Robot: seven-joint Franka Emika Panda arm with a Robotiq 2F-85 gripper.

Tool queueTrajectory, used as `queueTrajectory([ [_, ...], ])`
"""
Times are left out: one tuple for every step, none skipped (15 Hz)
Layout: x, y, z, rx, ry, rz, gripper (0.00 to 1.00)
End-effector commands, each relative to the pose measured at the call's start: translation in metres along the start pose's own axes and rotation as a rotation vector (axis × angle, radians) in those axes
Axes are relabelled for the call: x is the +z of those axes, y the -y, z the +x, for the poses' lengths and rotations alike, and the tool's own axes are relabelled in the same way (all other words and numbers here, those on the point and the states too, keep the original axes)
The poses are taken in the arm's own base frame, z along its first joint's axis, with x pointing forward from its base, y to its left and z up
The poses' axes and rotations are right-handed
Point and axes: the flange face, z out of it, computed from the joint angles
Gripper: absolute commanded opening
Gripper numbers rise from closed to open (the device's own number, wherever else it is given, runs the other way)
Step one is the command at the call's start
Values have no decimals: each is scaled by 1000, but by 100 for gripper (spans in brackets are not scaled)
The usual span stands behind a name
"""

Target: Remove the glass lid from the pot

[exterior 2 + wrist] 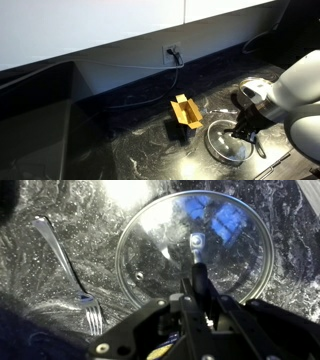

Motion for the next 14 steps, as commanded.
queueTrajectory([
  [17, -11, 13, 11, -15, -29, 4],
  [22, -13, 14, 12, -12, -31, 4],
  [26, -15, 15, 14, -9, -34, 4],
  [30, -16, 15, 16, -4, -35, 4],
  [34, -18, 15, 18, -1, -36, 4],
  [37, -19, 15, 22, 5, -34, 4],
  [39, -21, 17, 25, 2, -38, 4],
  [39, -22, 18, 27, 2, -39, 4],
  [40, -23, 18, 28, 2, -41, 7],
  [39, -24, 18, 30, 2, -44, 40],
  [38, -24, 18, 32, 1, -44, 41],
  [33, -24, 18, 40, -3, -42, 46],
  [27, -24, 17, 51, -10, -46, 54],
  [20, -24, 16, 63, -18, -49, 61],
])
